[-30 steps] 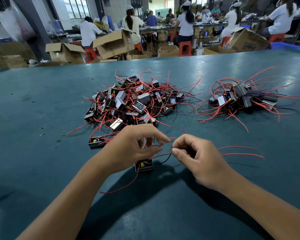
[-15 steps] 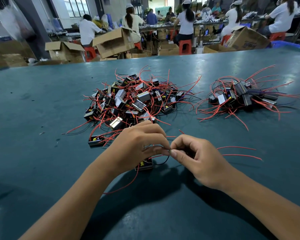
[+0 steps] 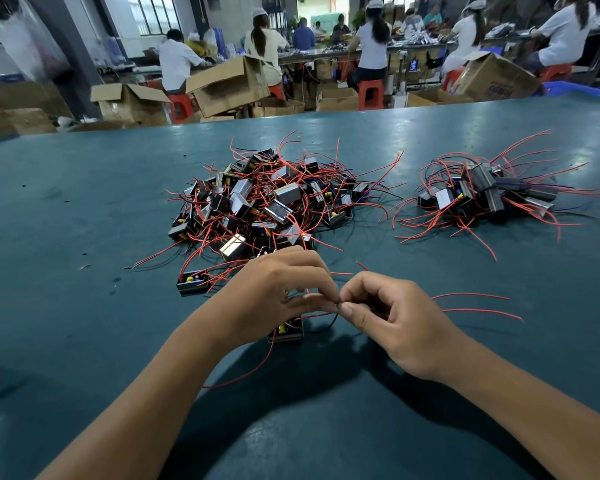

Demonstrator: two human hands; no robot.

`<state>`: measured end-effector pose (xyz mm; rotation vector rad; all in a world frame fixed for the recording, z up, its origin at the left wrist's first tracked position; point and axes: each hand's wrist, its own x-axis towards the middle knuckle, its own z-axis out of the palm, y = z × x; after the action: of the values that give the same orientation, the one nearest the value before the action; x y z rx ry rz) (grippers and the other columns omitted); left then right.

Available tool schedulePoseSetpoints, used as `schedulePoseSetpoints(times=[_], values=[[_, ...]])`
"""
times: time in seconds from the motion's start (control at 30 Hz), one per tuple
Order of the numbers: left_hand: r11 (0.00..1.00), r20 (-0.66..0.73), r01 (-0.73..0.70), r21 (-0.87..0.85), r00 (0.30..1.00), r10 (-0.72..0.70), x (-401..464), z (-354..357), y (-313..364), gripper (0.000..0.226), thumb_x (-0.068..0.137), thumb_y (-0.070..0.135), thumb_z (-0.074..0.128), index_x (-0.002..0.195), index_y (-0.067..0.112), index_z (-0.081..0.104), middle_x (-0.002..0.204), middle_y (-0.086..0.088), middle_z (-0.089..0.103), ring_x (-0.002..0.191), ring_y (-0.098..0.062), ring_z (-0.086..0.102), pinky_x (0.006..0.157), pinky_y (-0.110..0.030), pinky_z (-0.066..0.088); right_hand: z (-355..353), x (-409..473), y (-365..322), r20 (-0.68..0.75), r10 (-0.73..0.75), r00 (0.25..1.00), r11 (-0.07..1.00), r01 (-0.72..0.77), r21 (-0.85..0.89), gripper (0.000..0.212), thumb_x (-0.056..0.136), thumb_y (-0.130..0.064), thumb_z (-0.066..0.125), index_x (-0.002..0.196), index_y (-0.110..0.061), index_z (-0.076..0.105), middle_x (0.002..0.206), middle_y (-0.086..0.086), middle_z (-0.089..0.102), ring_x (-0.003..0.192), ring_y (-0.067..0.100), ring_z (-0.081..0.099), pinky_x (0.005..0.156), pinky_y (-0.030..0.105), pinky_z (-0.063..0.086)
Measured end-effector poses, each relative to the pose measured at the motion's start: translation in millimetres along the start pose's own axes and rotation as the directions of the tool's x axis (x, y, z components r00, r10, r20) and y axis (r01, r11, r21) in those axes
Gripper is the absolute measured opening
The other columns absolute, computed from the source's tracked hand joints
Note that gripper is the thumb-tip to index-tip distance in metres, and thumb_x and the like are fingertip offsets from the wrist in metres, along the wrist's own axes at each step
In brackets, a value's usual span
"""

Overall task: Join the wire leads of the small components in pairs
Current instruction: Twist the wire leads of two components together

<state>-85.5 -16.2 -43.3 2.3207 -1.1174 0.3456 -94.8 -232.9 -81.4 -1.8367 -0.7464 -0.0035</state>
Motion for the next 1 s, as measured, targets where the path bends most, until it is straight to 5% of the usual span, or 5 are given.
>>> schedulePoseSetpoints(times=[0.23,0.4,0.6,1.0], values=[[0.999,0.041,0.026,-0.026,0.999,-0.025,0.2,-1.0,2.0,0.008,0.092,0.022,0.07,0.095,0.016,0.075,0.094,0.003,0.061,0.087,-0.016,0.059,0.072,-0.042,0.051,-0.4,-0.3,-3.4,0.0,-0.032,0.999,0.997,0.032,-0.067,0.008,0.09,-0.025,0.061,0.082,-0.024,0.06,0.066,-0.01,0.049,0.06,0.003,0.041,0.056,0.021,0.036],[0.995,0.088,0.077,-0.059,0.994,-0.071,0.7,1.0,8.4,0.01,0.1,0.02,0.06,0.097,0.015,0.067,0.092,0.009,0.053,0.083,-0.009,0.052,0.073,-0.025,0.044,-0.6,-0.4,-6.4,-0.026,-0.05,0.998,0.993,0.047,-0.106,0.006,0.089,-0.02,0.06,0.083,-0.022,0.061,0.065,-0.012,0.048,0.059,0.003,0.04,0.056,0.019,0.036],[0.957,0.113,0.23,-0.176,0.971,-0.213,1.5,6.3,14.7,0.01,0.102,0.016,0.056,0.092,0.017,0.057,0.079,0.015,0.05,0.07,0.003,0.048,0.065,-0.009,0.034,-0.9,0.0,-5.2,-0.042,0.019,0.999,1.0,-0.019,0.002,0.009,0.089,-0.025,0.062,0.085,-0.017,0.063,0.061,-0.011,0.046,0.056,0.004,0.039,0.053,0.02,0.034],[0.938,0.059,0.275,-0.212,0.962,-0.268,2.6,11.0,17.4,0.014,0.101,0.011,0.057,0.088,0.017,0.057,0.073,0.021,0.051,0.062,0.003,0.048,0.06,-0.008,0.034,4.1,1.1,-5.7,-0.113,0.124,0.986,0.988,-0.113,0.104,0.008,0.089,-0.01,0.07,0.082,-0.013,0.069,0.063,-0.005,0.053,0.057,0.009,0.04,0.052,0.023,0.033]])
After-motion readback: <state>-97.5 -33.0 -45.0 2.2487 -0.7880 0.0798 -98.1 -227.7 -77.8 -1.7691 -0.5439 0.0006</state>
